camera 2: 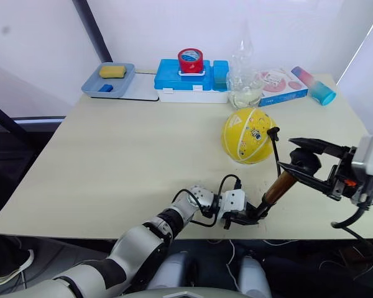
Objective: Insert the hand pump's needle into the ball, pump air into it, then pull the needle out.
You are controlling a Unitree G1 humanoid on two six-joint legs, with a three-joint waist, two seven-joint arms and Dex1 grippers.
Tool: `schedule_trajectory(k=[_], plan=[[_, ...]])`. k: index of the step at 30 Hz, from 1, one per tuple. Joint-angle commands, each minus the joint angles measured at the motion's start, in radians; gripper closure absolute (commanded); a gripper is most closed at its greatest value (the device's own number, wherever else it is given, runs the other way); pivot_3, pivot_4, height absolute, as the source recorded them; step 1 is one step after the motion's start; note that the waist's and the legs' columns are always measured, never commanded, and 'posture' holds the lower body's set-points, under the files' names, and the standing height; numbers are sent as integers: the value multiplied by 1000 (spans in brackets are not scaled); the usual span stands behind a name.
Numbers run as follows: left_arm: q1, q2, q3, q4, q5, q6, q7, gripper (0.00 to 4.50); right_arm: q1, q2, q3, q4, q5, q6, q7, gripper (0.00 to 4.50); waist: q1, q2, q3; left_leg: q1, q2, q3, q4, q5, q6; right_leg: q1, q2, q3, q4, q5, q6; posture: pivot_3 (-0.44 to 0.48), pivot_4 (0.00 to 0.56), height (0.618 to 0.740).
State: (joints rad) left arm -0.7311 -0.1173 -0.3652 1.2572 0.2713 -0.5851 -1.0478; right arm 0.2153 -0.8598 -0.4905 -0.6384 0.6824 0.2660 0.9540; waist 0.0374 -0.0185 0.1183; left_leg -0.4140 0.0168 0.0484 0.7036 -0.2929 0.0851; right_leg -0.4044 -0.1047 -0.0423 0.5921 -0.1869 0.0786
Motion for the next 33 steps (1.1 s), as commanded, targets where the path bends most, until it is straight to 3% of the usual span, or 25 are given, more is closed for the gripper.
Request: schedule_trajectory(k=[1,8,20,28,33], plan=[[18,17,-28,35,39,26,-7,3390,65,58,179,108,-203,-123,20,2615,0,-1,-1,0,0,0,0,0,0,0,0,0,0,0,0,0,150,737],[20,17,-28,34,38,26,-5,3390,93,144,281,223,-345,-297,-11,2615,0,-2,-2,0,0,0,0,0,0,0,1,0,0,0,0,0,150,737],[25,19,-30,33,40,22,-13,3390,-3,3,-48,11,29,-93,-47,2615,2,4,1,0,0,0,0,0,0,0,0,0,0,0,0,0,150,737],[20,14,-27,33,38,24,-10,3390,-69,-112,-265,-9,251,101,-48,2615,2,4,2,-1,0,0,0,0,0,0,-1,0,-1,0,0,0,150,737],[18,13,-27,34,38,24,-9,3390,-47,-123,-236,-27,217,134,-26,2615,1,3,2,-1,0,0,0,0,0,0,-1,0,-1,0,0,0,150,737]])
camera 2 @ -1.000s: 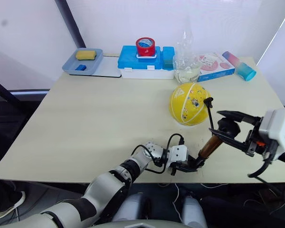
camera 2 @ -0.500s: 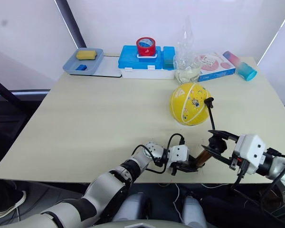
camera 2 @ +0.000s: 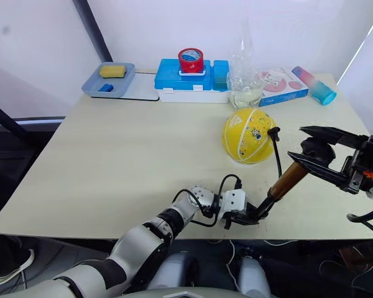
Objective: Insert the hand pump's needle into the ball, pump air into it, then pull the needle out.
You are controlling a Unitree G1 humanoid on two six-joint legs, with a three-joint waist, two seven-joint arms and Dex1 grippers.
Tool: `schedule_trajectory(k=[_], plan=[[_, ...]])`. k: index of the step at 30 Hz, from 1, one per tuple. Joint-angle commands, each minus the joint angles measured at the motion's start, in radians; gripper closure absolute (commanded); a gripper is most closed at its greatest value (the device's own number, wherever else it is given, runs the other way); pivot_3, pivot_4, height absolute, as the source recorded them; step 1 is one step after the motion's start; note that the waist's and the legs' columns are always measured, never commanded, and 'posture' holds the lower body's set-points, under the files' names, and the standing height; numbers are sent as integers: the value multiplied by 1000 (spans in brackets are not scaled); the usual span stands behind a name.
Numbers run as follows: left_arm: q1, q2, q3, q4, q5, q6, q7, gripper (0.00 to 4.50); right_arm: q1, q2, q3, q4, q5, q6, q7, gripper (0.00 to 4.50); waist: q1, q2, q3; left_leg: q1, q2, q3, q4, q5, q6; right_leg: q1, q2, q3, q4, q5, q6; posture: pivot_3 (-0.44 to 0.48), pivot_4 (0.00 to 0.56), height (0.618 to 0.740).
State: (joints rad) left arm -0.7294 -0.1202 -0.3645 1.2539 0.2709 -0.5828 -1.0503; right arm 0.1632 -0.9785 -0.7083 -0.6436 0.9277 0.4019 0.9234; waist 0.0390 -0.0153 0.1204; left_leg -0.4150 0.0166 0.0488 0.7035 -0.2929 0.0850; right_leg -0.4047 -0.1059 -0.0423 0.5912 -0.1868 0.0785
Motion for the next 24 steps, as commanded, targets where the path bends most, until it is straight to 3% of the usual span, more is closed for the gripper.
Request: schedule_trajectory(k=[1,7,15,19,24], plan=[[16,15,-28,37,38,22,-7,3390,23,7,18,-28,-64,-12,11,2615,0,0,0,0,0,0,0,0,0,0,0,0,0,0,0,0,150,737],[8,10,-24,37,34,24,-3,3390,113,116,302,49,-346,-154,16,2615,-1,-4,-2,0,0,0,0,0,0,0,0,0,0,0,0,0,150,737],[4,14,-23,37,35,26,4,3390,136,244,515,234,-591,-374,-14,2615,-1,-5,-4,1,0,0,0,0,0,0,1,0,1,0,0,0,150,737],[4,14,-23,38,35,25,4,3390,124,256,560,254,-627,-416,-20,2615,-2,-7,-6,2,0,0,0,0,0,1,2,0,1,0,0,0,150,737],[8,14,-25,38,36,21,0,3390,109,208,471,177,-530,-385,-4,2615,-1,-7,-6,2,0,0,0,0,0,1,1,0,2,0,0,0,150,737]])
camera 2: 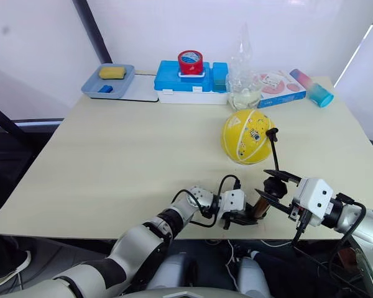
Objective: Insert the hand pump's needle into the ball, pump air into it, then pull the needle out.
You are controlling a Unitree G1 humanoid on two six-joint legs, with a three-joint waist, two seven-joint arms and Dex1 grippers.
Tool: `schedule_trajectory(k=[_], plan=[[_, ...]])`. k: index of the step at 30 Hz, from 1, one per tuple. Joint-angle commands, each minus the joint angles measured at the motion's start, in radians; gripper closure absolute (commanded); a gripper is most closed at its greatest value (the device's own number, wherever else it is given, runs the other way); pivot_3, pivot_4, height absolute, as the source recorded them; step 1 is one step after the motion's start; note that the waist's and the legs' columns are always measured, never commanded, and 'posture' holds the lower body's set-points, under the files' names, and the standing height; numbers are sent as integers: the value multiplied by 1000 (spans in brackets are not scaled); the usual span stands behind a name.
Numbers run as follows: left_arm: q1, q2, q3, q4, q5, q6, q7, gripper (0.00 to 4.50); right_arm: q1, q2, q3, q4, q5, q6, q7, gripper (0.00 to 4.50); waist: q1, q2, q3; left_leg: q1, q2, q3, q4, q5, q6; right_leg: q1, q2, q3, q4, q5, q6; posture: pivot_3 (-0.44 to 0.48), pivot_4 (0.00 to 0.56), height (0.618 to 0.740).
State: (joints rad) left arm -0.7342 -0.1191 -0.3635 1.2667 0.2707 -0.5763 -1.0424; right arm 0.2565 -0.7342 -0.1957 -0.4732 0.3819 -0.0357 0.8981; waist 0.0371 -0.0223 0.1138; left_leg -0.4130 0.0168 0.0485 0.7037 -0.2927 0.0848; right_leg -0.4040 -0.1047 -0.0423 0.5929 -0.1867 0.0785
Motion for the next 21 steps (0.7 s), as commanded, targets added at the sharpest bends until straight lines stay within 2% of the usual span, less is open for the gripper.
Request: schedule_trajectory(k=[1,6,12,16,21], plan=[[13,13,-27,25,36,14,-9,3390,13,-45,-72,-13,46,64,22,2615,1,1,0,0,0,0,0,0,0,0,0,0,0,0,0,0,150,737],[13,14,-27,25,37,14,-11,3390,-24,-116,-267,-111,235,170,23,2615,3,7,5,-2,0,0,0,0,0,-1,-1,0,-1,0,0,0,150,737],[13,17,-27,25,37,13,-16,3390,-86,-215,-484,-163,440,319,15,2615,3,8,6,-1,0,0,0,0,0,0,-1,0,-1,0,0,0,150,737],[13,17,-26,25,36,13,-17,3390,-149,-275,-564,-164,517,396,3,2615,2,7,6,-2,0,0,0,0,0,-1,-1,0,-1,0,0,0,150,737],[13,16,-27,25,37,13,-19,3390,-171,-276,-544,-169,511,436,7,2615,2,8,8,-2,0,0,0,0,0,-1,-1,0,-1,0,0,0,150,737]])
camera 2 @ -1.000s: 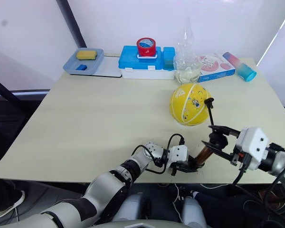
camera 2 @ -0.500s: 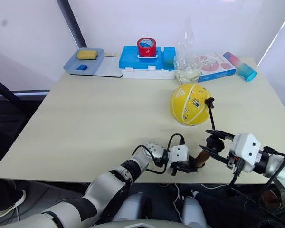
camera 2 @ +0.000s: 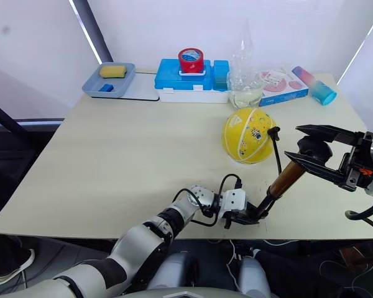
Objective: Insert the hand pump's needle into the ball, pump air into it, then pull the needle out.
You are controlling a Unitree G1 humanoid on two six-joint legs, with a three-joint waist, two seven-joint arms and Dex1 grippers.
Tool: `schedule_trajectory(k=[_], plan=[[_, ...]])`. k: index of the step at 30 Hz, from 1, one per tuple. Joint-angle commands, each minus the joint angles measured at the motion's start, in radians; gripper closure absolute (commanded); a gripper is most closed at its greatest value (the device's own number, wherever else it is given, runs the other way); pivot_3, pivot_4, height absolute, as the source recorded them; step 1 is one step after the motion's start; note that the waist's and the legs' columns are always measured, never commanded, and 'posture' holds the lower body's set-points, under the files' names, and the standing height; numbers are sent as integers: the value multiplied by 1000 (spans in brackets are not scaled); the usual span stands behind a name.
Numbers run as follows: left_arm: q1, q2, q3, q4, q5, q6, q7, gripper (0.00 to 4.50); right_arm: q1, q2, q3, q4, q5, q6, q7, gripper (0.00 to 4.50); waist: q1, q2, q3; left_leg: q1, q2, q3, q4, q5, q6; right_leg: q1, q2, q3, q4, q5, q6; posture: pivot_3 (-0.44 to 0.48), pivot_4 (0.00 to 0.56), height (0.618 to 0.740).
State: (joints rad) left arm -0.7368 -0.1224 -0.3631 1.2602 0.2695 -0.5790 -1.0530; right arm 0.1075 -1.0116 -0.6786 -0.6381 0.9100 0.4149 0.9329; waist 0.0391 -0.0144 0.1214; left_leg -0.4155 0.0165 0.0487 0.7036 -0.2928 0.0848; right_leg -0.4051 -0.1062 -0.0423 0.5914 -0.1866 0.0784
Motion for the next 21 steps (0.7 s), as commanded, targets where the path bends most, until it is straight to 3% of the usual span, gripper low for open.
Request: schedule_trajectory(k=[1,8,14,21], plan=[[15,19,-27,32,38,16,-8,3390,-8,12,-41,-6,-40,-18,-17,2615,0,0,0,0,0,0,0,0,0,0,0,0,0,0,0,0,150,737],[15,17,-25,31,36,20,-5,3390,117,126,162,52,-289,-175,42,2615,-1,-2,-1,1,0,0,0,0,0,1,0,0,0,0,0,0,150,737],[14,19,-20,31,31,27,-6,3390,145,232,356,147,-477,-334,16,2615,-1,-3,-2,1,0,0,0,0,0,1,1,0,1,0,0,0,150,737],[9,16,2,29,1,44,-32,3390,151,304,476,213,-612,-455,-30,2615,-2,-3,-2,1,0,0,0,0,0,1,2,0,1,0,0,0,150,737]])
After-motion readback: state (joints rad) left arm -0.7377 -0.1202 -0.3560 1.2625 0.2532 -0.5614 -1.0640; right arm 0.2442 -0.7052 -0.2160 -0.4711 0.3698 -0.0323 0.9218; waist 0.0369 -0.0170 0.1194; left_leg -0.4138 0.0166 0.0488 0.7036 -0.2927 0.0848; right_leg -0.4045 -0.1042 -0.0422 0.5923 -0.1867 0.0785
